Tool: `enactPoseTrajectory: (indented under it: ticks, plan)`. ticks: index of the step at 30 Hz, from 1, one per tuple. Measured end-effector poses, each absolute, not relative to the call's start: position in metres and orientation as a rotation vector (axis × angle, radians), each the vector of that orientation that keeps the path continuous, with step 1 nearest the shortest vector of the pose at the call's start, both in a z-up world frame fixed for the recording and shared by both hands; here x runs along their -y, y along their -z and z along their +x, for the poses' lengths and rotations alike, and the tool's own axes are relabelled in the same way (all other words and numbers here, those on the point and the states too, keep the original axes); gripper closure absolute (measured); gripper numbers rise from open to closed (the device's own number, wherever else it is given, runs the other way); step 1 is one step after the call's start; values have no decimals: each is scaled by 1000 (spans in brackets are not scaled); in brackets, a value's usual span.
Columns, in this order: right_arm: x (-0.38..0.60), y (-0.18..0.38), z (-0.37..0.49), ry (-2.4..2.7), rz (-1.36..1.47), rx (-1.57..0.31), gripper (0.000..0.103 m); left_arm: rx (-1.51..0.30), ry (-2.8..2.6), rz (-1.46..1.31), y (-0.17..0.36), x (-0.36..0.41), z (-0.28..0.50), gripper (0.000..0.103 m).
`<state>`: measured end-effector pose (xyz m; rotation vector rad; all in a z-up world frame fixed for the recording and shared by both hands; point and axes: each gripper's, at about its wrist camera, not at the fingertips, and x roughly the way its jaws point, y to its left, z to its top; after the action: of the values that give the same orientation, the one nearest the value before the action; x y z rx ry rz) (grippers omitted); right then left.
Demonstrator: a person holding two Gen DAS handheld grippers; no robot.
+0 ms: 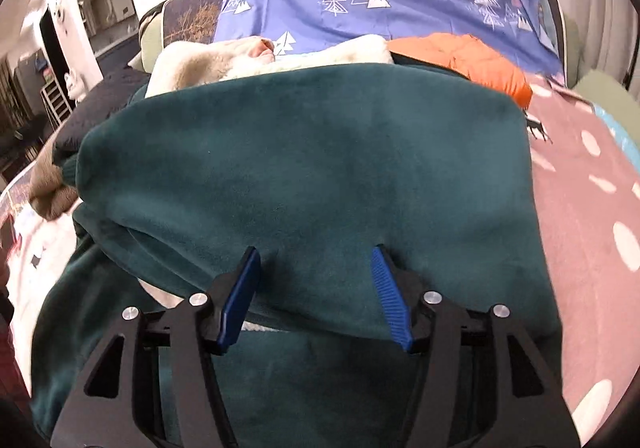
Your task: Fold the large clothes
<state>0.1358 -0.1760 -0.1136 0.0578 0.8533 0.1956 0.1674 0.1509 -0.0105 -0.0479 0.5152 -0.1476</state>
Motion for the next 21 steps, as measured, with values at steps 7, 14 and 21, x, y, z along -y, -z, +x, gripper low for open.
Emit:
enactPoseTrajectory:
  ticks: [7, 14, 21]
  plan:
    - [163, 94, 117, -129, 18, -696, 44, -563, 371, -24, 10, -77, 178, 54]
    - [157, 136, 134, -103, -48, -788, 44, -674, 273, 220, 106, -47, 206, 52]
    - [165, 129, 134, -134, -20, -788, 43, -674, 282, 199, 95, -54, 200, 53]
